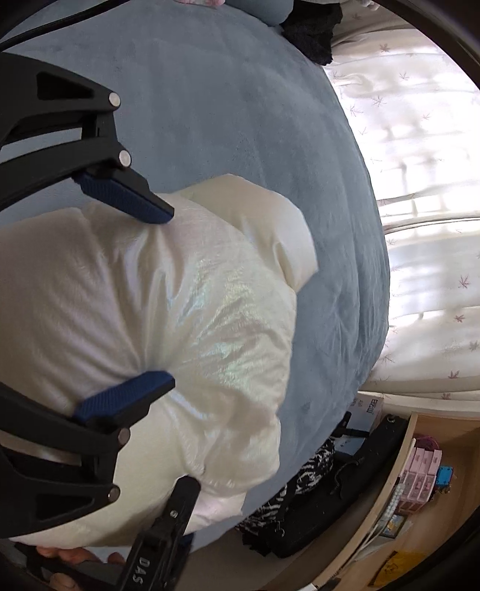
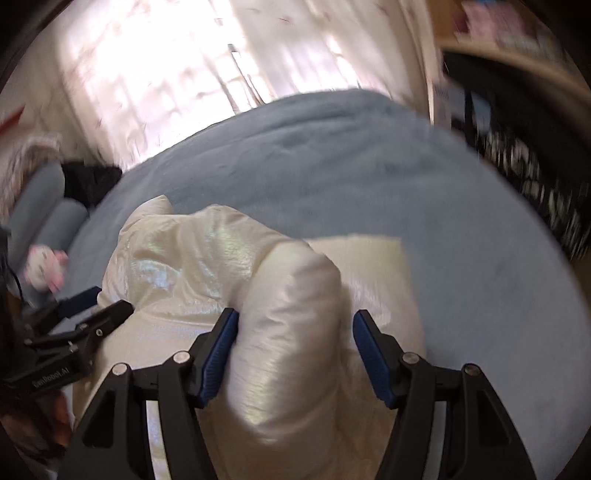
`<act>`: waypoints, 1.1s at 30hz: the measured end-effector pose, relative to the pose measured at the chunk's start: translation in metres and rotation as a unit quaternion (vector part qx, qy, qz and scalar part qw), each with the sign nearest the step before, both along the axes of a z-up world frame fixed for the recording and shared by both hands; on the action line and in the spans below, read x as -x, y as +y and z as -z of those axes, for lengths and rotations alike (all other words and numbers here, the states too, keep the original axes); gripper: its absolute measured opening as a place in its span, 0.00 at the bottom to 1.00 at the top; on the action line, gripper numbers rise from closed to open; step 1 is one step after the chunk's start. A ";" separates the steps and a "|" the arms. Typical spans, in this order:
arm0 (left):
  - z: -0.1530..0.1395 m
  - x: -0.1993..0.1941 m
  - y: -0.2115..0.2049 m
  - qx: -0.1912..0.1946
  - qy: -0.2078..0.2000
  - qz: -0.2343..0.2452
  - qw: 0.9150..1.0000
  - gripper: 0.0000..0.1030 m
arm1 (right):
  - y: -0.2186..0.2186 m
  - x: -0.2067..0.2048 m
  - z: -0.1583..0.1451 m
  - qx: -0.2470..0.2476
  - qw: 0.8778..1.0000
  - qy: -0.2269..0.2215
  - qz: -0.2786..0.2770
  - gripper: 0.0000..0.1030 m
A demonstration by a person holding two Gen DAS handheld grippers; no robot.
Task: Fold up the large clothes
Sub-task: 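Grasp the folded jacket bundle with both grippers and press it together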
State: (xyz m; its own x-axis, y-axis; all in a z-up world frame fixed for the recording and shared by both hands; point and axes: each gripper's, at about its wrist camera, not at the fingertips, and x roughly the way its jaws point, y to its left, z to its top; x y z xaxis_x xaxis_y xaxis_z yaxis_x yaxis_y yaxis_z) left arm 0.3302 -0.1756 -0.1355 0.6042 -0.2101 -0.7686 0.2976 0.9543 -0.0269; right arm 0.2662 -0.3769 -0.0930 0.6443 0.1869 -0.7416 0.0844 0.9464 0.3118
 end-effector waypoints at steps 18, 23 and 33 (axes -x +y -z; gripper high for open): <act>0.028 -0.004 -0.002 -0.021 -0.004 -0.004 1.000 0.84 | 0.004 -0.001 0.044 -0.041 0.999 -0.004 0.009 0.71; 0.035 -0.006 0.002 -0.011 -0.004 -0.011 1.000 0.88 | 0.007 0.000 0.048 -0.041 0.999 -0.007 0.010 0.72; 0.050 -0.011 0.014 0.011 0.024 -0.025 0.999 0.99 | 0.018 -0.003 0.051 0.000 1.000 -0.007 0.011 0.79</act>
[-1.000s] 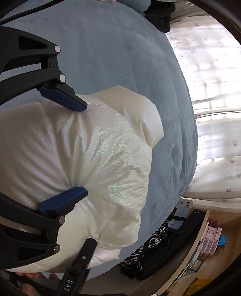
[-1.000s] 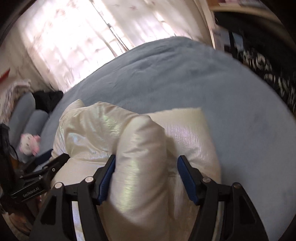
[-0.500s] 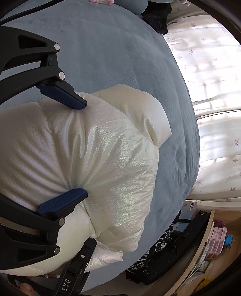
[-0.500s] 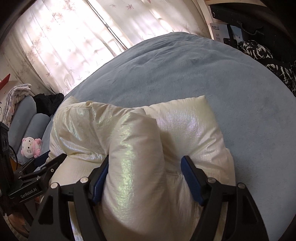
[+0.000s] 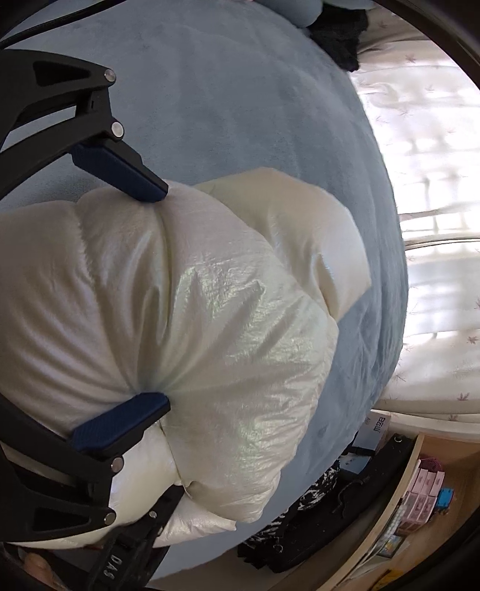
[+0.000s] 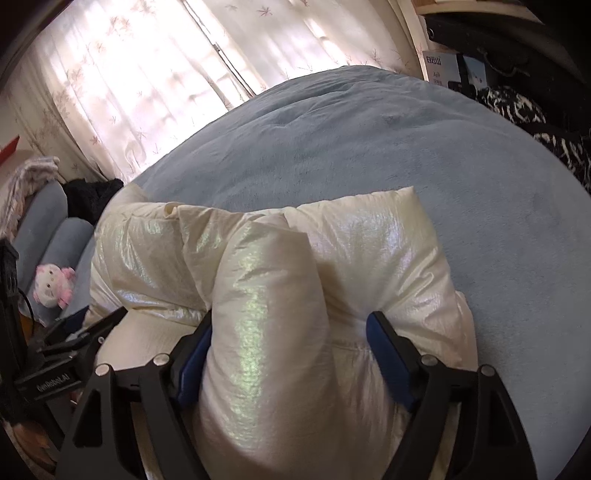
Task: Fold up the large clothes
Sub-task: 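Grasp the folded jacket bundle with both grippers and press it together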
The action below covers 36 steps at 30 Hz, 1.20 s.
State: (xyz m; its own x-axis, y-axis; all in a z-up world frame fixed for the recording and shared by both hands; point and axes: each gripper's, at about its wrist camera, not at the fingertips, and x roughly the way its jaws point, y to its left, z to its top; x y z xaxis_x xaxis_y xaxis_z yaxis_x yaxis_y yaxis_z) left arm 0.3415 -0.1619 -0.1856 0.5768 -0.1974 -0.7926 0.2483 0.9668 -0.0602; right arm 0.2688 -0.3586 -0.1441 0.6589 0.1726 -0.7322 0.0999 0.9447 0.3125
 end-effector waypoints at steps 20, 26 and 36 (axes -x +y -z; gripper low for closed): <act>0.026 0.013 -0.002 -0.003 -0.042 -0.011 0.999 0.99 | 0.010 -0.001 0.016 0.028 0.999 -0.027 0.009 0.96; 0.033 0.010 0.001 0.010 -0.039 -0.013 0.999 0.99 | 0.008 -0.004 0.022 0.019 0.999 -0.029 0.008 0.98; 0.022 0.009 0.011 0.025 -0.023 -0.002 0.999 0.99 | 0.003 -0.004 0.016 -0.001 1.000 -0.008 0.002 0.98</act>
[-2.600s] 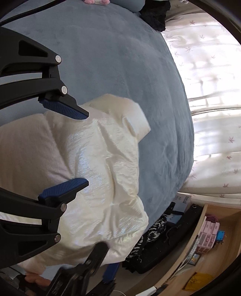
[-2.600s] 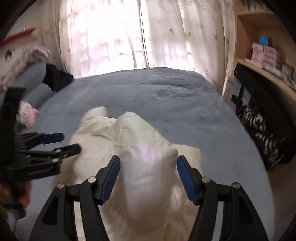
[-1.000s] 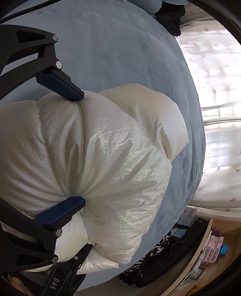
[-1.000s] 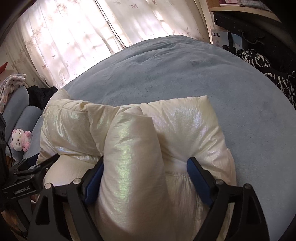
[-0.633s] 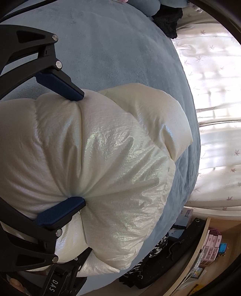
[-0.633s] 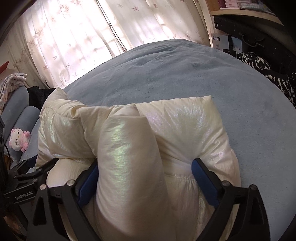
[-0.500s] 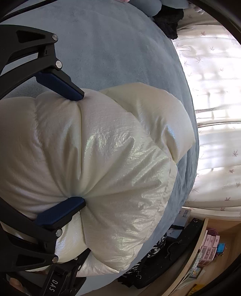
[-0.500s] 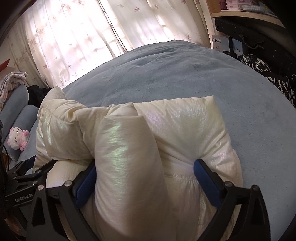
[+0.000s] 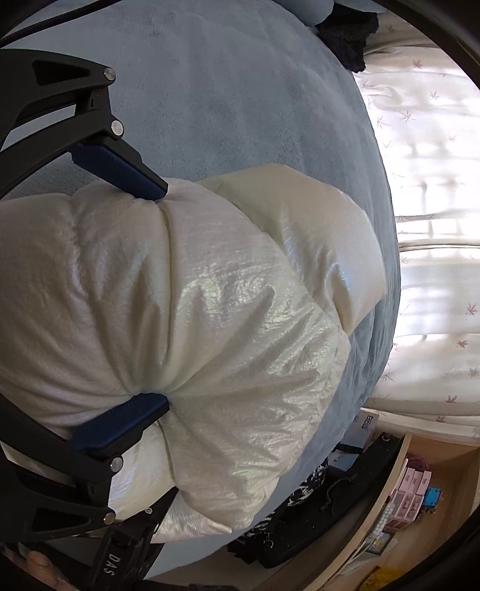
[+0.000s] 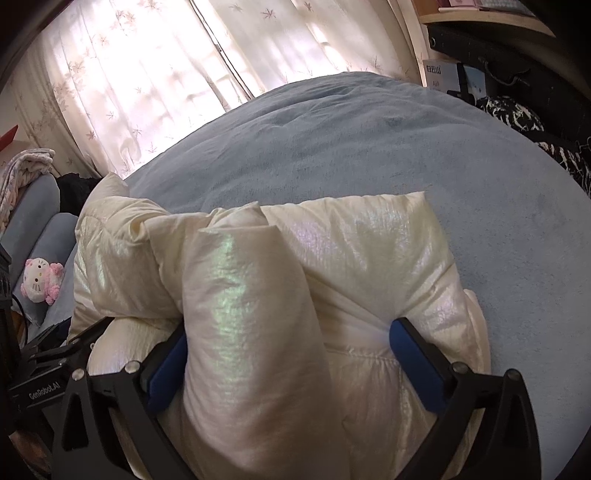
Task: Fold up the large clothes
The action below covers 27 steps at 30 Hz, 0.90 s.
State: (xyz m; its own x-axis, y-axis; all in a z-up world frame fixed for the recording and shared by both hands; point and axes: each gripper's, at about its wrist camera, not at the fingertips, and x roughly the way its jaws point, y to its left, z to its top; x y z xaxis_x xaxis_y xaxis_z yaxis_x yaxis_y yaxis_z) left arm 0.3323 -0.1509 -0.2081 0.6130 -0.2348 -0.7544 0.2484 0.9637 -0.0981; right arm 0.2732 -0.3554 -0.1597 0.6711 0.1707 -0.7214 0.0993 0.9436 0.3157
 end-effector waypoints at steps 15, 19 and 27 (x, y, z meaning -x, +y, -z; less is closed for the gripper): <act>-0.068 0.039 0.003 0.019 0.011 0.010 1.000 0.99 | -0.006 0.040 -0.087 0.013 1.000 -0.012 -0.010 0.98; -0.079 0.064 -0.006 0.049 0.028 0.038 0.998 0.99 | 0.018 0.059 -0.104 0.015 0.997 -0.030 -0.066 0.98; -0.047 0.090 -0.017 -0.021 0.034 0.062 0.997 0.99 | 0.022 0.063 -0.059 0.065 0.994 0.048 -0.071 0.85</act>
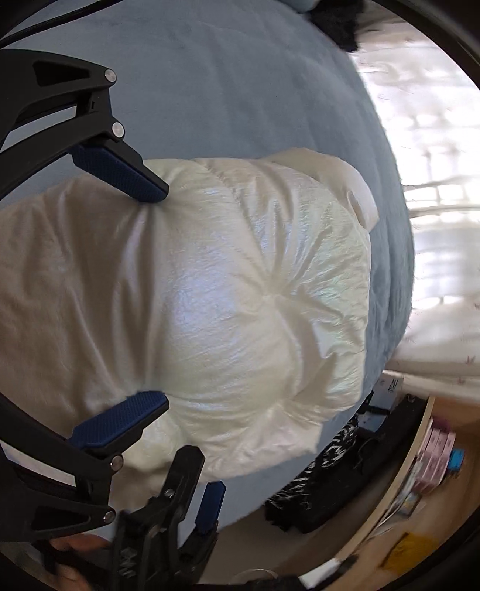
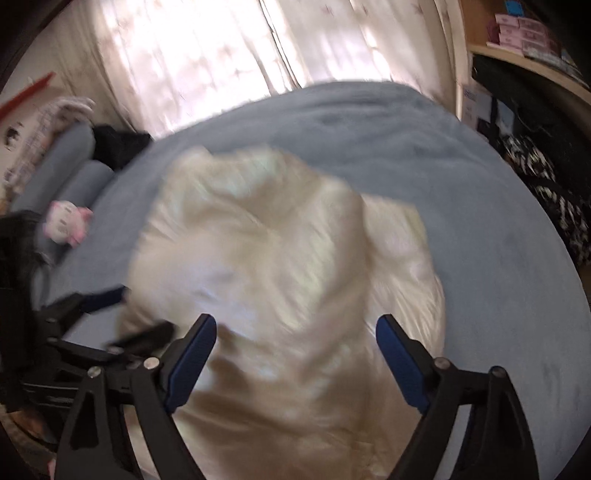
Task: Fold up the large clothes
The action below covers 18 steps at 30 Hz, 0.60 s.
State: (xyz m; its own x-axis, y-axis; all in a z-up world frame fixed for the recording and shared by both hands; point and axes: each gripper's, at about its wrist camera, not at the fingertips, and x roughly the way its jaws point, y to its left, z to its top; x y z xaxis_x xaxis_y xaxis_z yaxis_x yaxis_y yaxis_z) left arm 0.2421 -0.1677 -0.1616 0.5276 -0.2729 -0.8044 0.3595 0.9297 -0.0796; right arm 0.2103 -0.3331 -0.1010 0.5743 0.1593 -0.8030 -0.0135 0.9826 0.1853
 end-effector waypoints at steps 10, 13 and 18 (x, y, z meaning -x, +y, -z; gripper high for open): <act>-0.004 -0.005 0.012 0.023 0.039 0.021 0.999 0.99 | -0.039 0.014 -0.001 -0.045 0.998 0.033 0.028 0.85; -0.004 -0.014 0.031 0.053 0.080 0.020 0.995 0.99 | -0.052 0.018 -0.006 -0.063 0.997 0.028 0.030 0.85; 0.000 -0.019 0.062 0.091 0.127 0.002 0.988 0.99 | -0.074 0.018 -0.005 -0.115 0.991 0.051 0.033 1.00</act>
State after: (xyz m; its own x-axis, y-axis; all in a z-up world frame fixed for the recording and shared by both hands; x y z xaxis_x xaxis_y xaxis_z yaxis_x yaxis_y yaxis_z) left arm 0.2610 -0.1053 -0.1618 0.3132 -0.4272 -0.8482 0.3102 0.8901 -0.3338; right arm 0.1924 -0.4067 -0.0959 0.5066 0.3102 -0.8044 0.0799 0.9121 0.4020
